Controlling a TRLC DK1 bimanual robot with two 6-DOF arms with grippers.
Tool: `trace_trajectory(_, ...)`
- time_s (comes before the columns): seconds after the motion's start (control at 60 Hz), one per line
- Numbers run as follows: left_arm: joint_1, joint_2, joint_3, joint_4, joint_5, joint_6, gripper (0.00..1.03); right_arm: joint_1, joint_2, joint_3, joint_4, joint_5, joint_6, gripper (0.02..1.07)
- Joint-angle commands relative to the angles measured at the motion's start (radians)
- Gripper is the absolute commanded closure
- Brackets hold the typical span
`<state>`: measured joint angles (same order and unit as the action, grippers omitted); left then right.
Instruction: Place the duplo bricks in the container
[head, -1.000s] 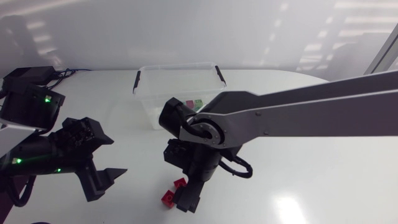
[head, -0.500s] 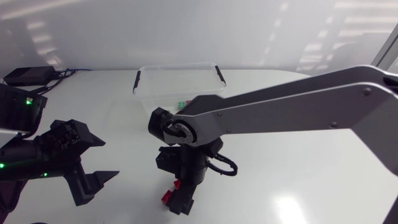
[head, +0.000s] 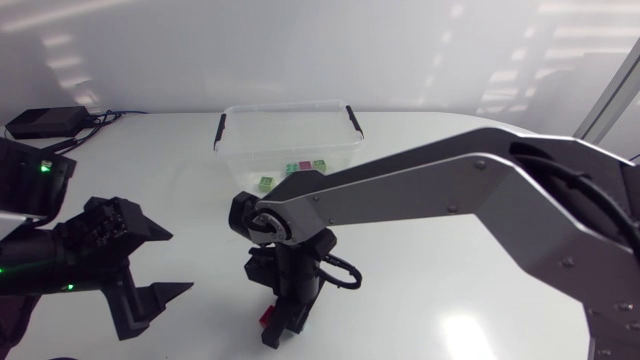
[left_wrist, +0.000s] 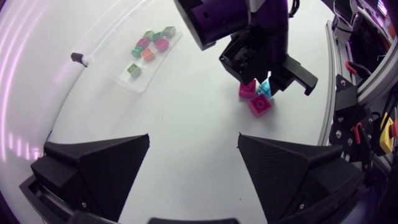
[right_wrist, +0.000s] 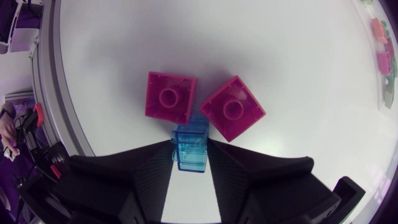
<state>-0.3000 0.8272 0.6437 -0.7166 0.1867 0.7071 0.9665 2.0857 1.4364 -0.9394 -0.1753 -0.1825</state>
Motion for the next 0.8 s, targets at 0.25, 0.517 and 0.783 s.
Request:
trace_trajectory(0.25, -0.327, 0.286, -0.038, 0.161, -0.02, -0.232, 0.04, -0.161, -0.217, 0.016, -0.055, 0.005, 0.021, 0.86)
trace_trajectory(0.517, -0.401, 0.544, -0.003, 0.269, -0.079, -0.342, 0.04, -0.308, -0.302, 0.193, -0.119, -0.006, 0.029, 0.86)
trace_trajectory(0.783, -0.422, 0.595, 0.016, 0.276, -0.081, -0.376, 0.04, -0.356, -0.254, 0.389, -0.065, -0.012, 0.06, 0.86)
